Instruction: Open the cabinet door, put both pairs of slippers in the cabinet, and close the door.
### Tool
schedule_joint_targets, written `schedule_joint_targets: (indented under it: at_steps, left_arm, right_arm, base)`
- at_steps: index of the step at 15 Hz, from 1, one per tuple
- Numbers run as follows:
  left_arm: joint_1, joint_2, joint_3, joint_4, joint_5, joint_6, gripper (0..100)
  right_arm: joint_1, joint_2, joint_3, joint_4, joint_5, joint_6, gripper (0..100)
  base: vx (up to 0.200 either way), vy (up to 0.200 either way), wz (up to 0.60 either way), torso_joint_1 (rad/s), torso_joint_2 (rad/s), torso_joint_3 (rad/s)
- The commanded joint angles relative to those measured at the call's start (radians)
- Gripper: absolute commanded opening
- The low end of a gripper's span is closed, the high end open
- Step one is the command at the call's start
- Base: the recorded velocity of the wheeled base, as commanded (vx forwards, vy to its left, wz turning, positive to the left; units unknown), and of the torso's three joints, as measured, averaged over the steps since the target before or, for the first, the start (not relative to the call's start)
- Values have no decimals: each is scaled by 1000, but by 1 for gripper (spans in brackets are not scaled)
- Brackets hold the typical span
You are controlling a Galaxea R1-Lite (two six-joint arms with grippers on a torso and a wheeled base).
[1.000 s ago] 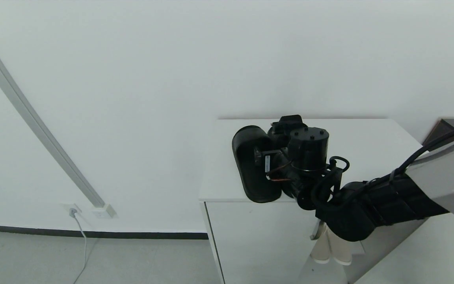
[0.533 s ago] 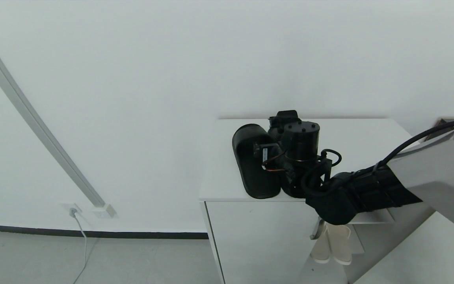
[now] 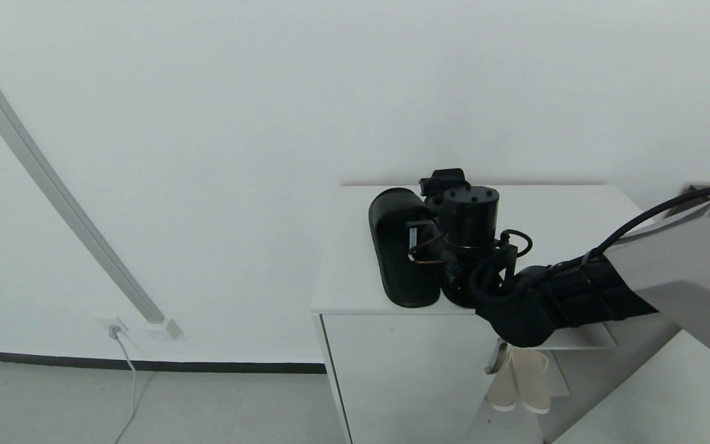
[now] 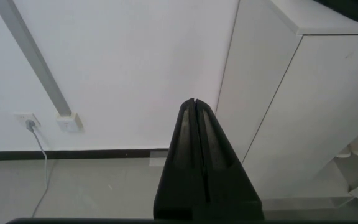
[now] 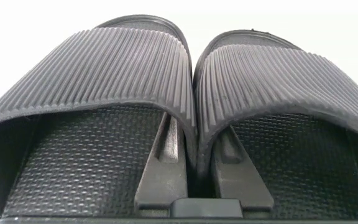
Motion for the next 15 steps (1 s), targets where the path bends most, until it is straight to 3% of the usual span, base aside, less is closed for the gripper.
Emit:
schedule_joint_targets:
  at_steps: [1, 4, 10, 15]
  left_arm:
    - [0, 0, -1, 0, 0, 0, 0]
    - [0, 0, -1, 0, 0, 0, 0]
    - [0, 0, 1, 0, 2, 0, 0]
    - [0, 0, 1, 0, 2, 0, 0]
  right_arm:
    - [13, -57, 24, -2, 0, -3, 0]
    - [53, -153, 137, -7, 23, -2, 0]
    - [90, -474, 537, -4, 227, 23, 0]
    - [102, -538, 633, 52, 247, 26, 0]
  base:
    - [0, 0, 0, 0, 0, 0]
    - [0, 0, 0, 0, 0, 0]
    - [0, 0, 0, 0, 0, 0]
    - [0, 0, 0, 0, 0, 0]
